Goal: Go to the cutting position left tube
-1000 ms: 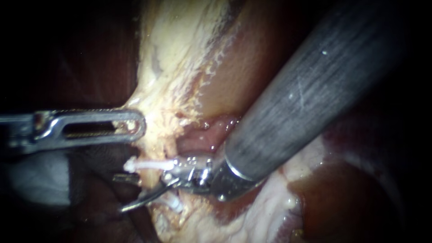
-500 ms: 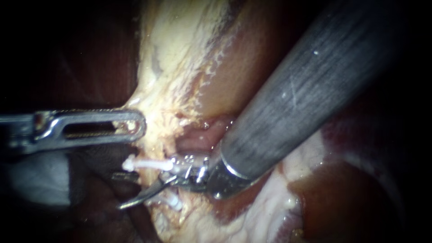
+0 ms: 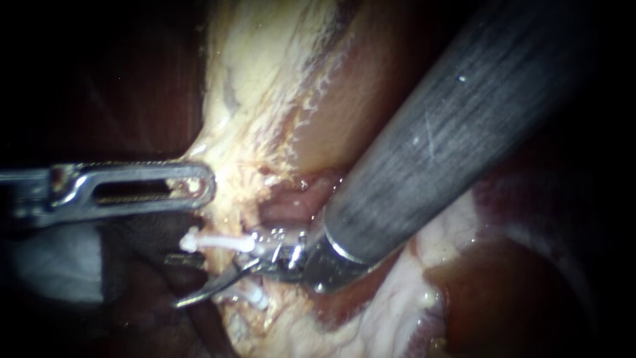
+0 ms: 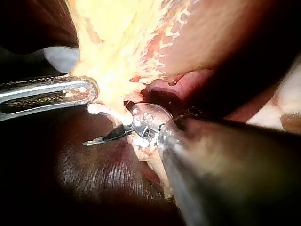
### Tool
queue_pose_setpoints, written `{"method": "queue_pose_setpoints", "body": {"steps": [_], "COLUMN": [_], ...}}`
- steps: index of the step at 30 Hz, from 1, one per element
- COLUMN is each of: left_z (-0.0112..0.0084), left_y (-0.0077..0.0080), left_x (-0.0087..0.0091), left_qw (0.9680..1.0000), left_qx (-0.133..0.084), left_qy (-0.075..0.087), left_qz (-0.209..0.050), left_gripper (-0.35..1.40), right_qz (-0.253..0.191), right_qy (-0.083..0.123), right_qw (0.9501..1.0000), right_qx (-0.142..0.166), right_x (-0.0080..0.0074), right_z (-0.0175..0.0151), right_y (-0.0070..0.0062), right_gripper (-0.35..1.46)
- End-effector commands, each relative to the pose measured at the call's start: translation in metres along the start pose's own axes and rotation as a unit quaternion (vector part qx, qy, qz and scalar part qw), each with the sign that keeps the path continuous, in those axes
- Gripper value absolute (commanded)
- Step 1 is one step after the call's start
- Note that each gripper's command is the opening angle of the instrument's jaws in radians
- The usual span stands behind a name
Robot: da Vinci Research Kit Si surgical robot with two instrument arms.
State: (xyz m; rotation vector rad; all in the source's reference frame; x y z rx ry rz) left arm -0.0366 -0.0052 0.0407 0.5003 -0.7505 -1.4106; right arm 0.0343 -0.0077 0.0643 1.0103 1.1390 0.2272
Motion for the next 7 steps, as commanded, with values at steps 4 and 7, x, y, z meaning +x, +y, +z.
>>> {"method": "queue_pose_setpoints", "body": {"steps": [4,7], "left_z": [0.0,0.0], "left_y": [0.0,-0.0001], "left_x": [0.0,0.0], "left_qw": [1.0,1.0], "left_qx": [0.0,0.0], "left_qy": [0.0,0.0], "left_qz": [0.0,0.0], "left_gripper": [-0.35,-0.35], "right_qz": [0.0,0.0], "right_qy": [0.0,0.0], "right_qw": [1.0,1.0], "right_qx": [0.0,0.0], "right_x": [0.0,0.0], "right_z": [0.0,0.0], "right_y": [-0.0001,-0.0001], "right_gripper": [0.64,0.64]}}
